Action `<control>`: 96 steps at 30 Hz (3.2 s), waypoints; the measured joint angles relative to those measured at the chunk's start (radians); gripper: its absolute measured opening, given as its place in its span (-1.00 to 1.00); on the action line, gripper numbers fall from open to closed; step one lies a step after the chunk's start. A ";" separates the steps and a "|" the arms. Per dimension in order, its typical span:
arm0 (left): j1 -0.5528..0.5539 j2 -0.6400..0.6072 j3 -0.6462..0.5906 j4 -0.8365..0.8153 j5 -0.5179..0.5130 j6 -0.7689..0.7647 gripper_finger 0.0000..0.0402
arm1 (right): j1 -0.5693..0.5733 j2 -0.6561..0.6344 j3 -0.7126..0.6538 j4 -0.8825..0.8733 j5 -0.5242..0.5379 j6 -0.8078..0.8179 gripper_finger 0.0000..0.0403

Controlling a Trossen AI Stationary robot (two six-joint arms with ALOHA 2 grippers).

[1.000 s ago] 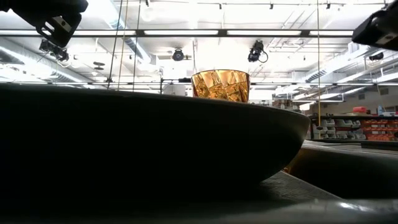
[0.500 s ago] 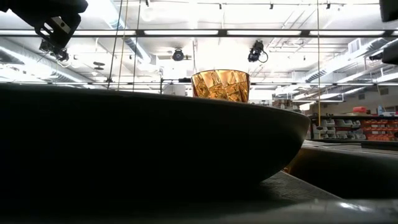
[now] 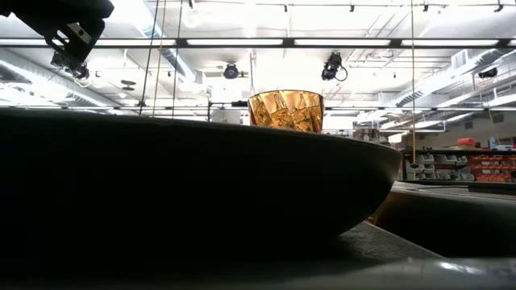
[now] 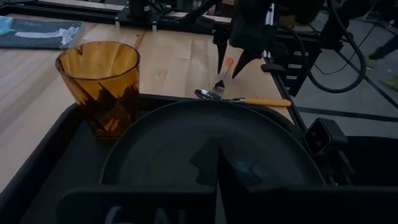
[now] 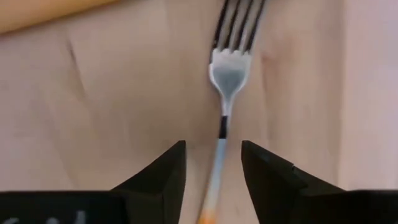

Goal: Pick and place plate/cup/fork/spoon on tray
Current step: Put the orange fork on the black tray

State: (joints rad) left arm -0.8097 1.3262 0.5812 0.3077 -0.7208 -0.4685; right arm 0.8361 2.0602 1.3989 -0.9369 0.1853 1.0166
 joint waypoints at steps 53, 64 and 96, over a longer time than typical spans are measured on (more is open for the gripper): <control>0.000 0.003 0.000 -0.005 -0.036 -0.001 -0.43 | -0.060 -0.208 -0.056 0.189 0.192 -0.057 -0.93; 0.000 0.070 0.002 0.121 0.038 0.053 -0.36 | -0.146 -0.209 -0.054 0.637 0.259 -0.405 -0.93; 0.045 0.166 0.114 0.128 -0.221 0.122 -0.36 | -0.301 -0.161 -0.054 1.297 0.714 -0.879 -0.92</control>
State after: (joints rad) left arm -0.7650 1.4925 0.6949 0.4355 -0.9413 -0.3468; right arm 0.5355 1.8992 1.3453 0.3605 0.8989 0.1375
